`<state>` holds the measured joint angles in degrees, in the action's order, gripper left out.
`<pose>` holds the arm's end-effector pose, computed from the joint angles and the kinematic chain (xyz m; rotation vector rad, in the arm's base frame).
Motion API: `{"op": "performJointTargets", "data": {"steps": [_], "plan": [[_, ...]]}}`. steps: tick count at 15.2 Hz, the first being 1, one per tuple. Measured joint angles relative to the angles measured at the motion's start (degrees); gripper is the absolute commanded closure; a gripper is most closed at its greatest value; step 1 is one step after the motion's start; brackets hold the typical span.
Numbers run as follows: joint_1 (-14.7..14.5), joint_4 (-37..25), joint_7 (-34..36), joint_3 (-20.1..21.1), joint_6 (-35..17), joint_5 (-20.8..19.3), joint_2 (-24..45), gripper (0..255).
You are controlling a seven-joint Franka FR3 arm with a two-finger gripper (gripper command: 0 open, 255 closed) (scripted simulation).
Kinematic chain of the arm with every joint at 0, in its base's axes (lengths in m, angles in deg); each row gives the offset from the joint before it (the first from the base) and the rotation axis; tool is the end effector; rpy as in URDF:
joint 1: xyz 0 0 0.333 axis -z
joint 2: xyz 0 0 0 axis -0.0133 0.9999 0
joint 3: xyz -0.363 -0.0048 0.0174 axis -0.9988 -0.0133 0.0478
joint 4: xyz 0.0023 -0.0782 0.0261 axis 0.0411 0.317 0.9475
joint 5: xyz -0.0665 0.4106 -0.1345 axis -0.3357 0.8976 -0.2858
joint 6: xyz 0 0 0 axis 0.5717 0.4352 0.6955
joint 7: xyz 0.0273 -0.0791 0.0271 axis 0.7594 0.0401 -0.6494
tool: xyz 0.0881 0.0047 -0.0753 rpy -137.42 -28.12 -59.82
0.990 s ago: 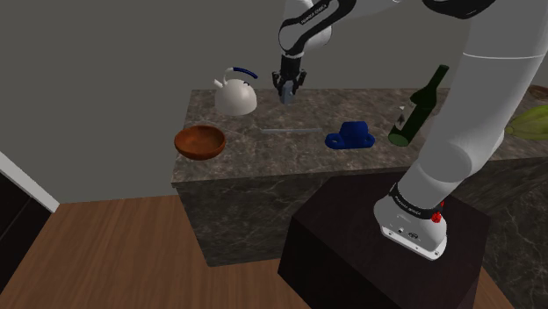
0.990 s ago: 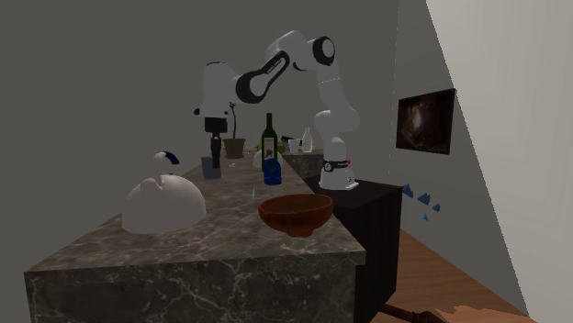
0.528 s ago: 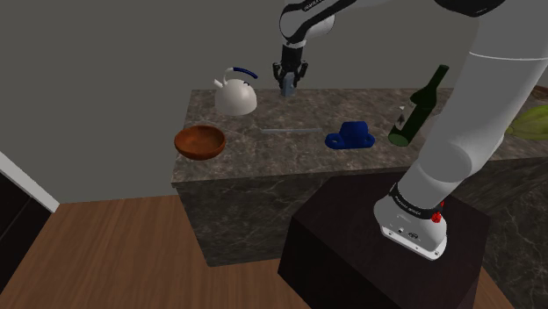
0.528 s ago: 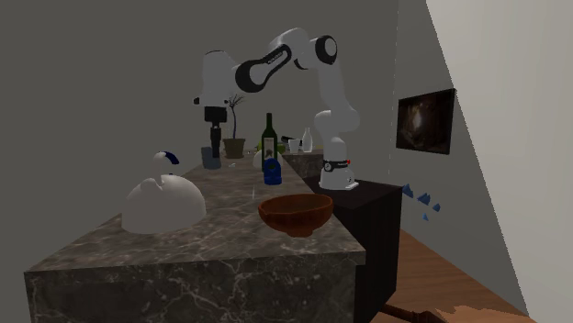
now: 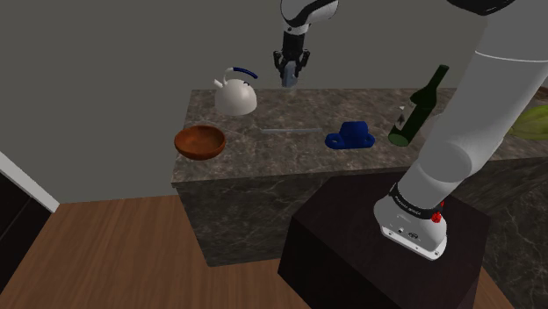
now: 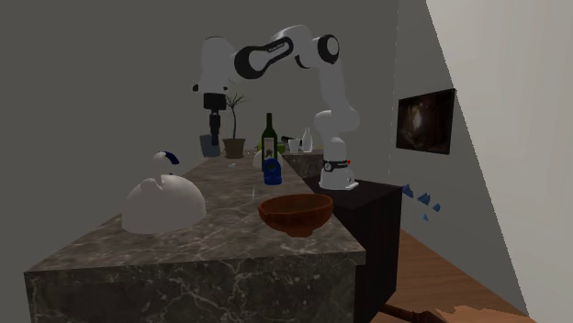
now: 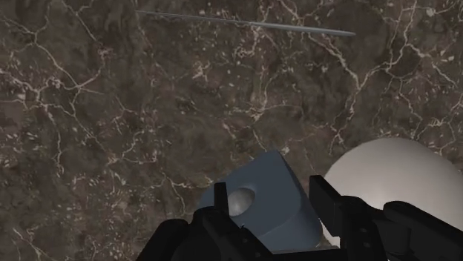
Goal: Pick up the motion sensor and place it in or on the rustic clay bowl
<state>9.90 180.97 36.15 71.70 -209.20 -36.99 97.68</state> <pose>0.6443 -0.1039 0.4231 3.0096 -0.7959 0.0507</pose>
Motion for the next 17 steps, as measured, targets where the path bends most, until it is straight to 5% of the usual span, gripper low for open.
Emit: {"op": "performJointTargets", "data": {"steps": [17], "plan": [[-11.6,-5.6,19.8,7.6,4.3,-2.3,2.1,255]]}}
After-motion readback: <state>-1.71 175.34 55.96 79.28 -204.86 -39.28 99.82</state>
